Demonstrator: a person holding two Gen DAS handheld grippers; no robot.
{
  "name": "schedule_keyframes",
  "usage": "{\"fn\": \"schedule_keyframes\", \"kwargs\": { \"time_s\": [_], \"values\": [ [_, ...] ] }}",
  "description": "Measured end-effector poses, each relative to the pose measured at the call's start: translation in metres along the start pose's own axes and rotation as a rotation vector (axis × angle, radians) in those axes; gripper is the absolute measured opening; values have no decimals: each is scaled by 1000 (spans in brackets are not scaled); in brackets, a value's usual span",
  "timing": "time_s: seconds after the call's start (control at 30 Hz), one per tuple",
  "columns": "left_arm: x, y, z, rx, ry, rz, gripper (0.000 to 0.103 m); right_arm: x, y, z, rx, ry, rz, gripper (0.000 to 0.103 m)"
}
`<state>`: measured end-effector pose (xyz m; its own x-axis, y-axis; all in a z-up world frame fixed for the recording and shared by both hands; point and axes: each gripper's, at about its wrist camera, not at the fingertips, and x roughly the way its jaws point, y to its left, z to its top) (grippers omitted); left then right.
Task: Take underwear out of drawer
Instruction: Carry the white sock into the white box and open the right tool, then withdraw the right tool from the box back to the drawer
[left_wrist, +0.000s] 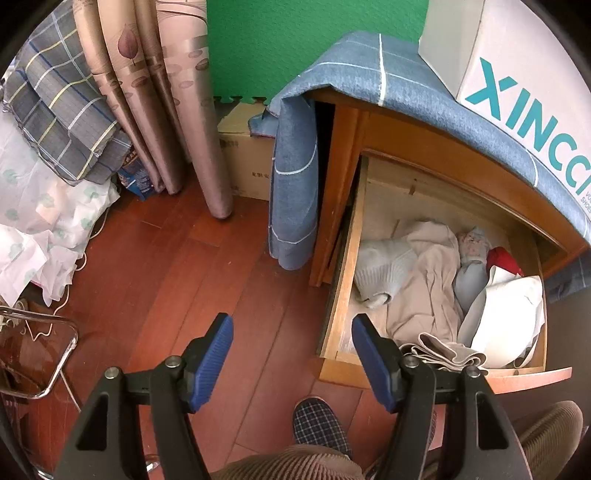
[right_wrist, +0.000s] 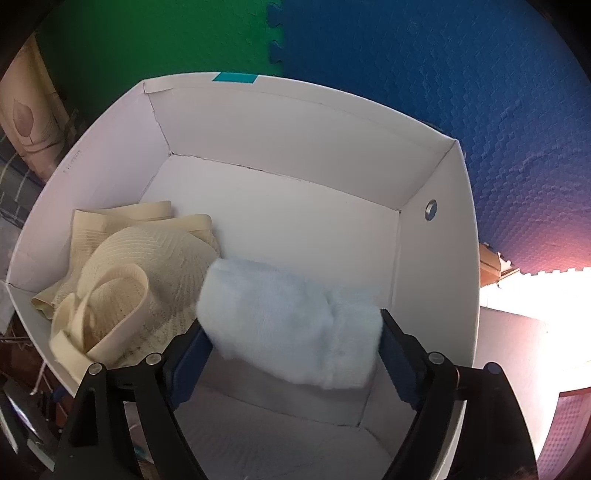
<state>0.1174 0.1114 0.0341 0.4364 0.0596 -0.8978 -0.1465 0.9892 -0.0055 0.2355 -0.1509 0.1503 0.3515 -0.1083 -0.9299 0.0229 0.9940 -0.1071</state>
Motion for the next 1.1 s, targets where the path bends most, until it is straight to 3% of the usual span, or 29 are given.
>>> {"fn": "schedule_keyframes", "kwargs": {
  "time_s": [0.17,0.43,0.57,0.77,0.9,1.1],
  "values": [
    [0,0,0,-3,4,-12,68,-13,-1,1,8,-11,10,92],
    [0,-1,0,-12,4,-24,68,-41,4,-5,-19,-31,6,93],
    [-2,-3,0,-3,3,-30,68,-60,5,-26,-28,-30,49,93],
    [-2,-5,1,3,8,-57,68,-77,3,-82,-42,-14,102,95],
    [-1,-10,4,36,30,-69,68,-66,3,-116,-32,29,126,96],
    [-1,-16,7,121,23,-41,68,2,15,-160,-2,172,149,97]
  ]
}}
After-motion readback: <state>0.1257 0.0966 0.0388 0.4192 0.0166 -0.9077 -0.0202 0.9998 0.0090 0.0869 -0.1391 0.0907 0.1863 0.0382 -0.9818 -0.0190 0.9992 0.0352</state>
